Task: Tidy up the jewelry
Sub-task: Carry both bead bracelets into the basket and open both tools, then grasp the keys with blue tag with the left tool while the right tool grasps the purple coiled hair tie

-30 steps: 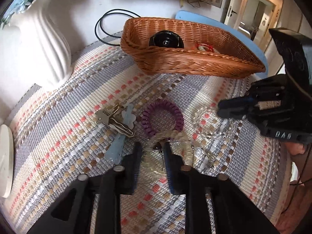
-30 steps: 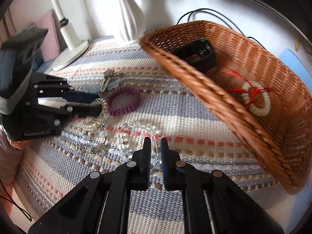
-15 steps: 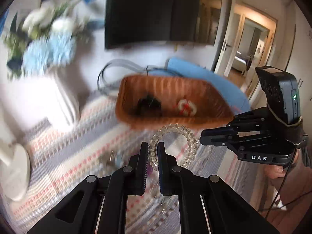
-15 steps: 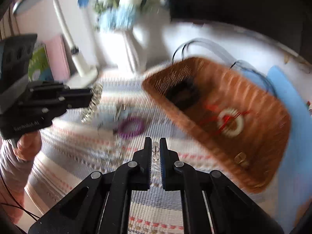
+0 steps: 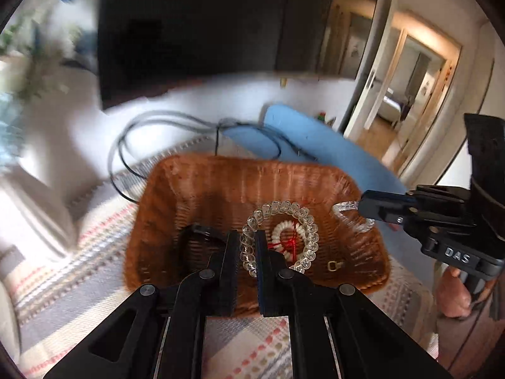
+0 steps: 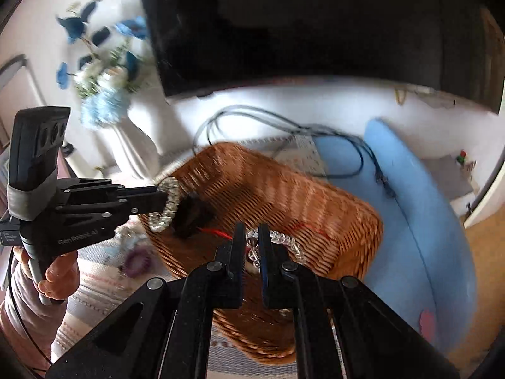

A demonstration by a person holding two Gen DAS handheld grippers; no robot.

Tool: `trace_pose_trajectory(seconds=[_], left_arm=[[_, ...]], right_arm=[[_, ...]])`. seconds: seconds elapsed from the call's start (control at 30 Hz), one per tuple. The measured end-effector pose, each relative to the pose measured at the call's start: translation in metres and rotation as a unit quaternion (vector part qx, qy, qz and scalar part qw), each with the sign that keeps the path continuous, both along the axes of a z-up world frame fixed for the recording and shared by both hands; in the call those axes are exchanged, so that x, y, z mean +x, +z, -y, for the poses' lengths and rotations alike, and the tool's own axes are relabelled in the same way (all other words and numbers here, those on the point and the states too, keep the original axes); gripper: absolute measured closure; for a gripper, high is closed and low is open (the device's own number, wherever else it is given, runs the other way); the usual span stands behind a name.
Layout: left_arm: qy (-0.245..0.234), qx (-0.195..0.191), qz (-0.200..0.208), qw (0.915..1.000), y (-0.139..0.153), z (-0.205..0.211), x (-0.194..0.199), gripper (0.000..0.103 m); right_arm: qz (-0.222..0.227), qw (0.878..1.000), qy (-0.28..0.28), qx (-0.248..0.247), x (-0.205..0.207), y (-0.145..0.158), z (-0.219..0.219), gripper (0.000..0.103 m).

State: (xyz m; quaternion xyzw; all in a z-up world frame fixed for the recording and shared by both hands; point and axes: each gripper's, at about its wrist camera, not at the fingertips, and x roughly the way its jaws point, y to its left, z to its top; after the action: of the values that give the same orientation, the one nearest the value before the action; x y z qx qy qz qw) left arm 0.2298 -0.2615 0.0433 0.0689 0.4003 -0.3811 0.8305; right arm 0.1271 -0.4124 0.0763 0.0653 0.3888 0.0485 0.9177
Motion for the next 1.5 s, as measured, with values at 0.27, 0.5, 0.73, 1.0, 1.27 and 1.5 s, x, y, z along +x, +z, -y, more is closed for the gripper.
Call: trace_pose_trajectory(seconds=[0.27,0.5,0.73,1.0,1.27,1.5], left_arm=[[-0.016,0.062,-0.006,0.9979,-0.038,0.04,-0.003,0.094],[-0.015,0.065,-0.021,0.9976,-0.037,0.036,-0.008,0.07],[0.012,0.003,0.024,0.9996,0.027,-0.029,-0.04,0.06],[0.082,-0.049,0.06,0.9936,0.067,-0.131,-0.072,0.053],[0.124,-0.066,0.024,0.9898,0.037,-0.188,-0.074,0.054],[0.153,-0.074,-0.093,0.9811,-0.024,-0.191,-0.021,0.054]], right_arm=[[-0.042,0.999,0.0,0.022,0.01,-0.039,0.014,0.094],[-0.048,0.998,-0.016,0.046,0.007,-0.038,0.025,0.09],[-0.005,0.998,-0.007,0.055,-0.016,0.001,0.022,0.073],[0.031,0.997,0.054,0.041,-0.036,0.035,-0.038,0.073],[0.003,0.992,0.126,0.029,-0.032,0.023,-0.118,0.073],[-0.09,0.985,0.134,0.067,0.002,-0.039,-0.152,0.073]])
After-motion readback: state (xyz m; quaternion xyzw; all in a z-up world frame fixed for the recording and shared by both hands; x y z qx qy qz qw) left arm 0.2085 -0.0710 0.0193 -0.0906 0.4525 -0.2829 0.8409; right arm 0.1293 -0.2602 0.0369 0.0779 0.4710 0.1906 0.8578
